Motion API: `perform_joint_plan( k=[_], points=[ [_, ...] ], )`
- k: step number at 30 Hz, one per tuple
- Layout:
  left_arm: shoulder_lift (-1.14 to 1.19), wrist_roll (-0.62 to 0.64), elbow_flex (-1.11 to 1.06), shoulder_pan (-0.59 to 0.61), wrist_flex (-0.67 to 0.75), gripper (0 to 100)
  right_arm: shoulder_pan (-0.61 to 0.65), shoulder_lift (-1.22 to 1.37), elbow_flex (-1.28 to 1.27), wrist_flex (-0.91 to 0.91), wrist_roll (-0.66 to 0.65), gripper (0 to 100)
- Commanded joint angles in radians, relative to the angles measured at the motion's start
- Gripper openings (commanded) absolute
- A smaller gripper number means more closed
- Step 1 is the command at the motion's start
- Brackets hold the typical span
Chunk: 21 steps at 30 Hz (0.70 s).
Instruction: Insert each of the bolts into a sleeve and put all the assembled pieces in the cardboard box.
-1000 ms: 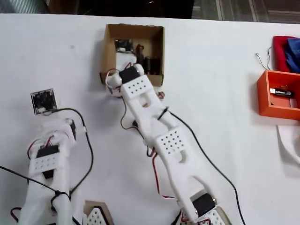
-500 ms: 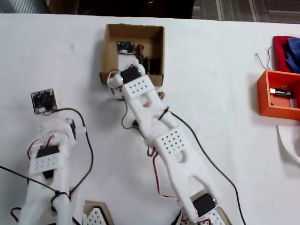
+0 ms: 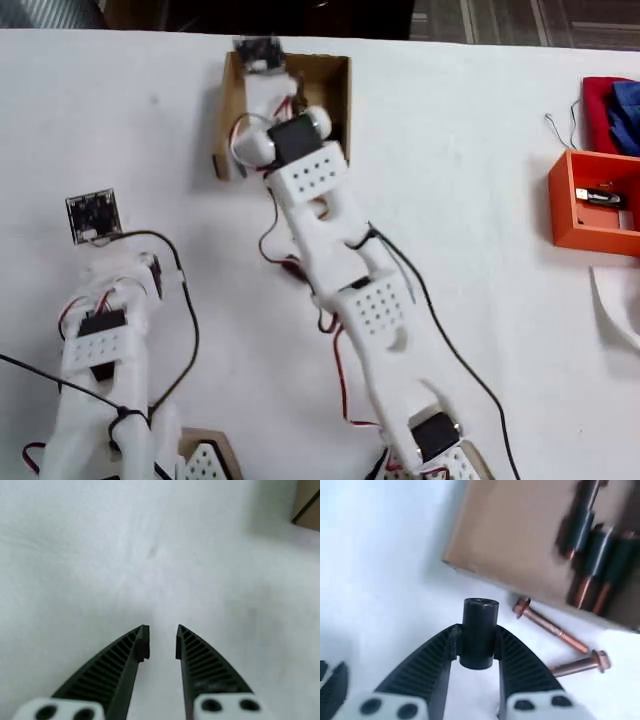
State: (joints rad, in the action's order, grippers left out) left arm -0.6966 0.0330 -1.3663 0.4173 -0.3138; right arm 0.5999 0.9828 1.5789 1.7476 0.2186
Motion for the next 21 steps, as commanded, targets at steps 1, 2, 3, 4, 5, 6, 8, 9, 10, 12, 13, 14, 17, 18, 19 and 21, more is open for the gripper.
perform_joint_plan(
  k=[1,2,3,4,5,6,8,9,10,12,13,14,17,18,19,21],
  points=[
    [-0.011,0.006,0.007,-0.008,0.014,11,-0.001,-0.236,-0.074,0.027,-0.011,2.1],
    [-0.011,0.006,0.007,-0.008,0.014,11,-0.001,-0.285,-0.12,0.027,-0.011,2.1],
    [-0.011,0.006,0.007,-0.008,0.014,11,-0.002,-0.332,-0.181,0.027,-0.011,2.1],
    [-0.011,0.006,0.007,-0.008,0.014,11,-0.008,-0.381,-0.256,0.027,-0.011,2.1],
    [-0.011,0.006,0.007,-0.008,0.014,11,-0.019,-0.437,-0.338,0.027,-0.011,2.1],
    [-0.011,0.006,0.007,-0.008,0.015,11,-0.031,-0.489,-0.43,0.027,-0.011,2.1],
    [-0.011,0.006,0.007,-0.008,0.015,11,-0.062,-0.596,-0.634,0.024,-0.014,2.1],
    [-0.011,0.006,0.007,-0.009,0.015,11,-0.081,-0.648,-0.741,0.022,-0.014,2.1],
    [-0.011,0.006,0.007,-0.009,0.017,11,-0.094,-0.699,-0.85,0.019,-0.028,2.2],
    [-0.011,0.006,0.007,-0.009,0.017,11,-0.113,-0.794,-1.059,-0.018,-0.11,2.2],
    [-0.011,0.006,0.007,-0.009,0.017,11,-0.125,-0.843,-1.172,-0.058,-0.15,2.2],
    [-0.009,0.006,0.007,-0.009,0.017,11,-0.142,-0.895,-1.29,-0.116,-0.172,2.2],
    [-0.009,0.006,0.007,-0.009,0.017,11,-0.203,-1.072,-1.685,-0.374,-0.183,2.2],
    [-0.009,0.006,0.007,-0.009,0.017,11,-0.219,-1.13,-1.814,-0.463,-0.187,2.2],
    [-0.009,0.006,0.007,-0.009,0.017,11,-0.231,-1.179,-1.93,-0.549,-0.207,2.2],
    [-0.009,0.006,0.007,-0.009,0.017,11,-0.24,-1.264,-2.128,-0.694,-0.259,2.1]
  ],
)
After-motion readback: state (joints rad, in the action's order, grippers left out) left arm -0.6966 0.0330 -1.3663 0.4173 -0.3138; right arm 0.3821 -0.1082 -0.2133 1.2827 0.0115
